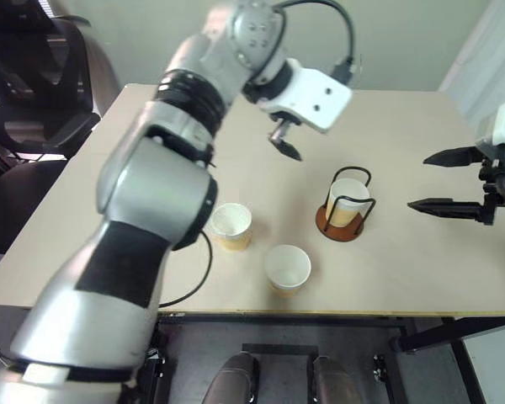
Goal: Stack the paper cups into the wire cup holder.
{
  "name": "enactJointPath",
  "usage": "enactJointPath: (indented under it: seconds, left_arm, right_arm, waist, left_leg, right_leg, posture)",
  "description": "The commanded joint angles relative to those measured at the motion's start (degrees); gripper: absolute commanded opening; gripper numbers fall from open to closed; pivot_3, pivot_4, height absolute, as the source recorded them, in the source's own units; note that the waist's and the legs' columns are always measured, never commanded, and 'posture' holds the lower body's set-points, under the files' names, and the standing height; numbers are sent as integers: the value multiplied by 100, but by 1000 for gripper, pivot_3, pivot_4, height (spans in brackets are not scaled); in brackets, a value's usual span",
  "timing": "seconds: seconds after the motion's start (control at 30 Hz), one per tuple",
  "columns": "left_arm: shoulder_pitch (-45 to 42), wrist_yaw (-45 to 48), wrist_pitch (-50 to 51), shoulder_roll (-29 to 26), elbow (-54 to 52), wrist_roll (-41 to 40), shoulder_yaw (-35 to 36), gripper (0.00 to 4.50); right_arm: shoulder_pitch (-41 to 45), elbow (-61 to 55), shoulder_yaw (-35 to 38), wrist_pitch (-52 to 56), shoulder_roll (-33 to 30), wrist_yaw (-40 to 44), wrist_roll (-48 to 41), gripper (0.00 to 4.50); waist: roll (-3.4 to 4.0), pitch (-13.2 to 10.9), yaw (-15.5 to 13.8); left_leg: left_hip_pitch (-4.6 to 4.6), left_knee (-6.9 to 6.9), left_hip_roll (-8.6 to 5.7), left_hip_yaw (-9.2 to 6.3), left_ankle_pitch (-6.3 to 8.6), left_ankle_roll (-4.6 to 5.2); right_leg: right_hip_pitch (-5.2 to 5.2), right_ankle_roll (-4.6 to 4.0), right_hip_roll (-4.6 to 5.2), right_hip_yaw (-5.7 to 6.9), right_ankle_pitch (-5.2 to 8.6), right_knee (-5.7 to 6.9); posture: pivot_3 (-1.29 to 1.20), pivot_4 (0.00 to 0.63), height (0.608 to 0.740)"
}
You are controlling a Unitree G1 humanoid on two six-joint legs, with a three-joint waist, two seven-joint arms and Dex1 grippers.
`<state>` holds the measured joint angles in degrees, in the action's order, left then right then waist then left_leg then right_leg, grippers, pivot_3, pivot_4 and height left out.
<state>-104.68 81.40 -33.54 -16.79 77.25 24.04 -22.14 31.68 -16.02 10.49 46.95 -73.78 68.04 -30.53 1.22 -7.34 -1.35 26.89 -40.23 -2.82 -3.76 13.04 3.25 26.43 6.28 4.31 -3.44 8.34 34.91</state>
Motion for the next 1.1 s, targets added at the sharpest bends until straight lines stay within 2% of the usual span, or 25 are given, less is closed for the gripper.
enactJointPath:
  seconds: [0.03,0.2,0.37,0.57,0.7,0.77,0.8,0.83,0.9,0.93,1.0,1.03,1.1]
  left_arm:
    - [-36,382,-141,-341,-141,-73,93,4469]
    - [-13,1049,-224,-686,-133,-260,83,4469]
    - [-21,1110,-340,-875,-56,-453,-213,4469]
    - [6,1110,-1048,-1332,113,-722,-1196,4469]
    - [102,1110,-1451,-1583,23,-1024,-1805,4469]
    - [238,1110,-1393,-1820,-338,-1624,-2370,4469]
    - [390,1110,-1124,-2238,-1067,-2351,-3043,4469]
    - [502,1110,-928,-2634,-1727,-2951,-3637,4469]
    - [566,1110,-638,-3310,-2796,-3857,-4600,4469]
    - [518,1110,-525,-3527,-3132,-4154,-4942,4469]
    - [385,1110,-325,-3852,-3689,-4633,-5544,4469]
    - [320,1110,-264,-3950,-3901,-4805,-5787,4469]
    - [204,1110,-146,-4097,-4239,-5094,-6156,4469]
  right_arm:
    - [7,-219,234,111,-71,-41,-173,4500]
    - [288,-78,-14,-17,-68,-16,-122,4500]
    - [454,18,-171,-112,-43,26,-67,4500]
    - [486,85,-234,-145,-89,112,-69,4500]
    - [505,127,-250,-164,-107,149,-50,4500]
    - [499,165,-254,-185,-127,177,-31,4500]
    - [516,182,-270,-186,-136,193,-25,4500]
    - [544,196,-293,-190,-141,206,-17,4500]
    - [607,244,-347,-208,-144,228,-1,4500]
    - [628,271,-368,-223,-143,239,10,4500]
    - [659,320,-406,-258,-140,264,38,4500]
    - [683,358,-429,-281,-135,282,59,4500]
    - [725,399,-466,-302,-123,301,92,4500]
  waist:
    - [0,0,-1]
    - [0,0,-31]
    - [0,0,-25]
    - [4,1,25]
    - [7,3,21]
    - [6,1,22]
    - [7,2,22]
    - [12,1,46]
    - [11,3,79]
    - [13,5,88]
    - [14,9,82]
    - [13,7,71]
    - [11,7,22]
  left_leg:
    - [1,-1,0,0,0,0]
    - [5,-5,-4,-3,0,1]
    - [4,-4,-3,-6,0,2]
    - [5,3,1,-17,1,2]
    - [4,7,-8,-26,-1,-1]
    - [10,3,-5,-35,1,0]
    - [3,8,-14,-19,0,0]
    - [8,2,-8,-23,1,1]
    - [6,8,-11,-10,2,-3]
    - [9,1,3,-19,4,-12]
    - [1,0,3,-12,-14,-48]
    - [3,-5,14,-21,-16,-56]
    - [5,-2,0,-25,-19,-54]
  right_leg:
    - [0,0,0,0,0,0]
    - [-1,-26,2,2,15,-4]
    - [-2,-32,4,5,18,-3]
    - [5,-14,6,4,8,3]
    - [5,-45,-1,27,24,6]
    - [5,-47,13,6,25,5]
    - [7,-47,-4,38,24,9]
    - [7,-44,13,10,22,8]
    - [15,-26,-11,35,4,15]
    - [18,-21,7,1,0,10]
    - [5,-27,-12,44,3,8]
    - [3,-33,9,11,6,7]
    - [-5,-58,0,39,20,4]
  posture:
    - [0,150,740]
    - [0,150,740]
    - [0,150,740]
    - [0,150,740]
    - [0,150,740]
    - [0,150,740]
    - [0,150,740]
    - [0,150,740]
    - [0,150,740]
    - [0,150,740]
    - [0,150,740]
    - [0,150,740]
    - [0,150,740]
